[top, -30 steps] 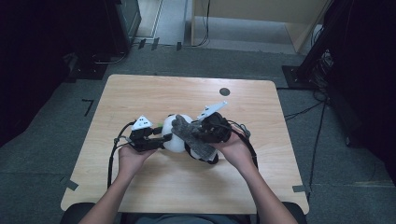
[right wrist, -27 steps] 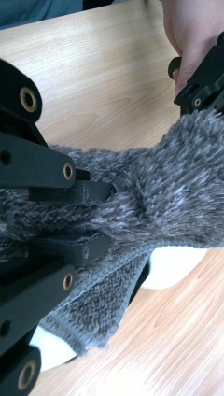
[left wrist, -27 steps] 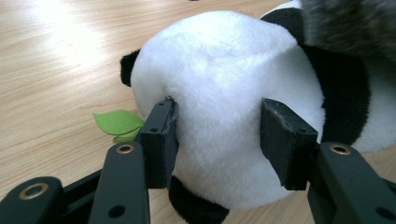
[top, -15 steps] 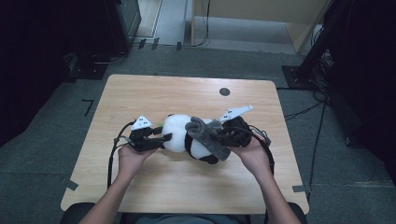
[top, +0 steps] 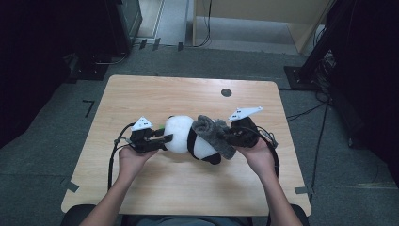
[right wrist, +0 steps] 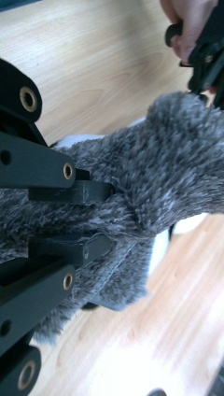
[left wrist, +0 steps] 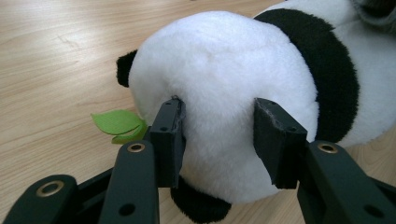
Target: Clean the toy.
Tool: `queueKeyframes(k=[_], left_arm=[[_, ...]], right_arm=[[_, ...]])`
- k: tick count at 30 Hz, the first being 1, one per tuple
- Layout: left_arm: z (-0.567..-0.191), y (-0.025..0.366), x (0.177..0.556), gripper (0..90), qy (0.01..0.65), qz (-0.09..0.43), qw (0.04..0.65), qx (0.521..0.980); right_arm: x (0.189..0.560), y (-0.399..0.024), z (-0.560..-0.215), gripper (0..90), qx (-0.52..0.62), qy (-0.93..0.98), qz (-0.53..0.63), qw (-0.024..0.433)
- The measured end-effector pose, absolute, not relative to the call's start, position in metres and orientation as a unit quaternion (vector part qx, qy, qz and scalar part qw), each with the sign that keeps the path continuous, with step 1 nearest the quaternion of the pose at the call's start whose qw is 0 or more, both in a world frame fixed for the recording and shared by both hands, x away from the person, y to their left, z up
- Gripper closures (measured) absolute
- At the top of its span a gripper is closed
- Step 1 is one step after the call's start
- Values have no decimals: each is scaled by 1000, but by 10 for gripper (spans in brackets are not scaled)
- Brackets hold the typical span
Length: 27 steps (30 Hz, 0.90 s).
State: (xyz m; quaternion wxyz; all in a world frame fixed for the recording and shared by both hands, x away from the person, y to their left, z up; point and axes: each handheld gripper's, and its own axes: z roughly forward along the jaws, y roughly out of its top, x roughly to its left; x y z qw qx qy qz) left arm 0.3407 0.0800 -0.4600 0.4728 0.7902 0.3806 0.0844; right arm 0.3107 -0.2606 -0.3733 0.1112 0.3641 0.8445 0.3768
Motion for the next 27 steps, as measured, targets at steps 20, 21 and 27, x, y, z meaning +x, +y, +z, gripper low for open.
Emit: queueKeyframes(k=[20,21,27], left_arm=[[-469,82,345,328,359,72,484,794],[-469,82,345,321,359,70,484,795],[-473,77,346,275,357,66,487,794]], right_arm=[[315,-285,-393,784,431,809,378,128],[316,-284,-396,784,430,810,378,126],[321,-281,-411,781,445,807,369,117]])
